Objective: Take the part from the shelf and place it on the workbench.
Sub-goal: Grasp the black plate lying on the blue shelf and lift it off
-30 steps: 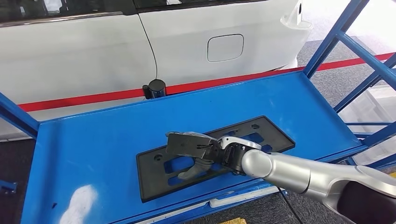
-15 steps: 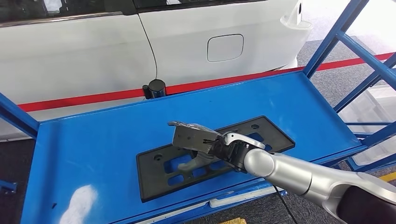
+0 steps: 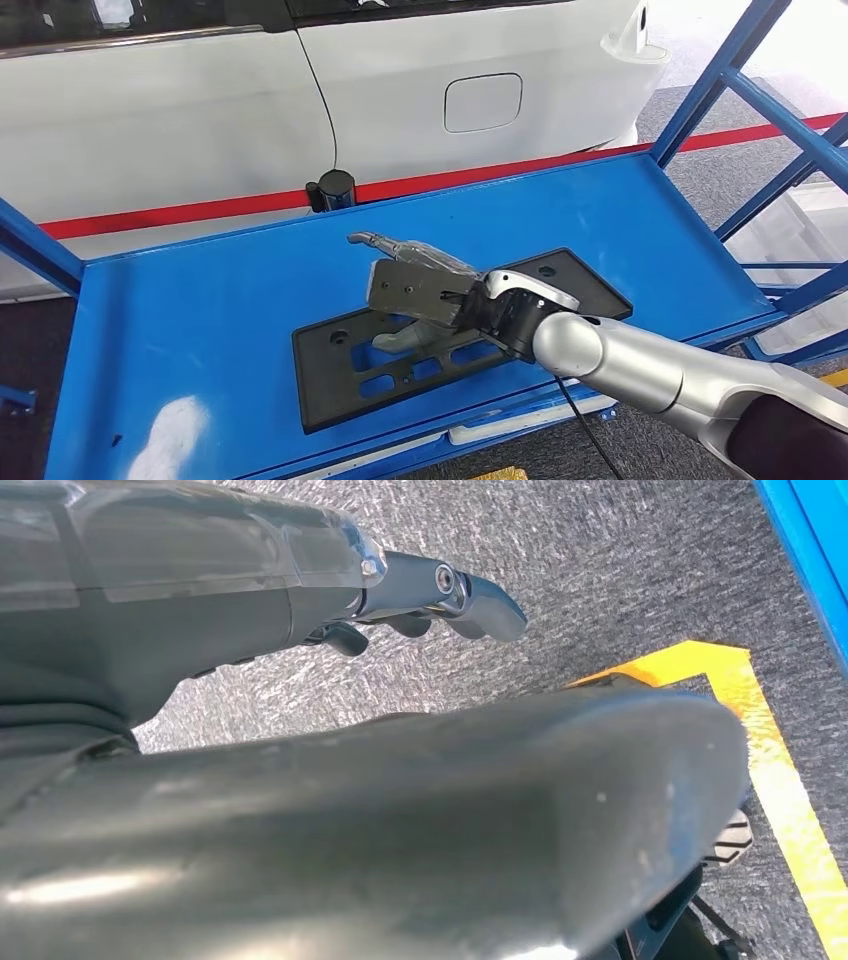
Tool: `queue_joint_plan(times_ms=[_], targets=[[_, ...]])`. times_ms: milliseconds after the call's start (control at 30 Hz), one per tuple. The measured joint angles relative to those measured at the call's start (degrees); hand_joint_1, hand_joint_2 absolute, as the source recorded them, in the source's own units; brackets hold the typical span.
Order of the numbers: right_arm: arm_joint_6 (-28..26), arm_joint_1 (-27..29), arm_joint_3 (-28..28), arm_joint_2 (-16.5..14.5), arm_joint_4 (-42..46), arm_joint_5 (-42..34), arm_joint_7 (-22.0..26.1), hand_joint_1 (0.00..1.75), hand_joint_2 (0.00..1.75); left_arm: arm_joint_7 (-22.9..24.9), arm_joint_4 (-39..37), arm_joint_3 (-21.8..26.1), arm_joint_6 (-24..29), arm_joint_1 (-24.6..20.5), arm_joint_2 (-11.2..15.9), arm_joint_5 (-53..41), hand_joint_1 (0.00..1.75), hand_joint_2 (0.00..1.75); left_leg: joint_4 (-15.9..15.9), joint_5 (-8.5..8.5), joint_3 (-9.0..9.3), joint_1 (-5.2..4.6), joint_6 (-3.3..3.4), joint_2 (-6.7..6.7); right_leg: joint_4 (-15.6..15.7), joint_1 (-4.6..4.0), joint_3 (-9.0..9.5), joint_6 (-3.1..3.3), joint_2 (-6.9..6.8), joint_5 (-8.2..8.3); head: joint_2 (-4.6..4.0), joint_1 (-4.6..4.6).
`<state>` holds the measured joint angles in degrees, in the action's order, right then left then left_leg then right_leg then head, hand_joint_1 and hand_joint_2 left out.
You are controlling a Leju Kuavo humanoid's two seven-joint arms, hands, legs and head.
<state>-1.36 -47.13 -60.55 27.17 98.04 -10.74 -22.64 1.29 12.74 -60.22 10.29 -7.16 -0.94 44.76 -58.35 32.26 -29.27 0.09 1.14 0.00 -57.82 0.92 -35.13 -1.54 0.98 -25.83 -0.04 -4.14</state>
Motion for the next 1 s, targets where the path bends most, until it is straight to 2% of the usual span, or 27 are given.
queue_joint_plan(times_ms=[167, 333, 433, 667, 1000], targets=[[0.4, -0.1, 0.1, 0.0, 0.3, 2.0, -0.3, 0.00, 1.75, 0.0, 0.0, 0.0, 0.0, 0.0, 0.0, 0.0, 0.00, 0.00, 0.0, 0.00, 0.00, 0.00, 0.00, -0.02, 0.0, 0.00, 0.00, 0.00, 0.00, 0.00, 0.00, 0.02], [4.7, -0.8, -0.4, 0.0, 1.7, 14.9, -4.2, 0.00, 1.75, 0.0, 0.0, 0.0, 0.0, 0.0, 0.0, 0.0, 0.00, 0.00, 0.0, 0.00, -0.01, 0.00, 0.00, -0.01, 0.0, 0.00, 0.00, 0.00, 0.00, 0.00, 0.00, 0.02], [8.8, -1.5, -1.1, 0.0, 3.1, 19.3, -6.5, 0.00, 1.75, -0.1, 0.0, 0.0, 0.0, 0.0, 0.0, 0.0, 0.00, 0.00, 0.0, 0.00, -0.02, 0.00, 0.00, 0.01, 0.0, 0.00, 0.00, 0.01, 0.00, -0.01, 0.00, 0.03], [16.4, -5.2, -3.4, -0.3, 4.6, 14.0, -8.6, 0.00, 1.75, -0.3, 0.0, 0.0, -0.2, 0.0, -0.4, 0.0, 0.00, 0.00, 0.0, 0.00, -0.08, 0.00, 0.00, 0.12, 0.0, 0.00, 0.00, 0.01, 0.01, -0.01, 0.00, 0.03], [20.0, -9.7, -9.8, -2.2, 4.4, 9.3, -8.7, 0.00, 1.75, -1.2, -0.1, 0.0, -0.2, 0.0, -0.8, 0.4, 0.00, 0.00, 0.0, 0.00, -0.07, 0.02, 0.00, 0.38, 0.0, -0.01, -0.01, 0.03, 0.03, -0.02, 0.00, 0.04]])
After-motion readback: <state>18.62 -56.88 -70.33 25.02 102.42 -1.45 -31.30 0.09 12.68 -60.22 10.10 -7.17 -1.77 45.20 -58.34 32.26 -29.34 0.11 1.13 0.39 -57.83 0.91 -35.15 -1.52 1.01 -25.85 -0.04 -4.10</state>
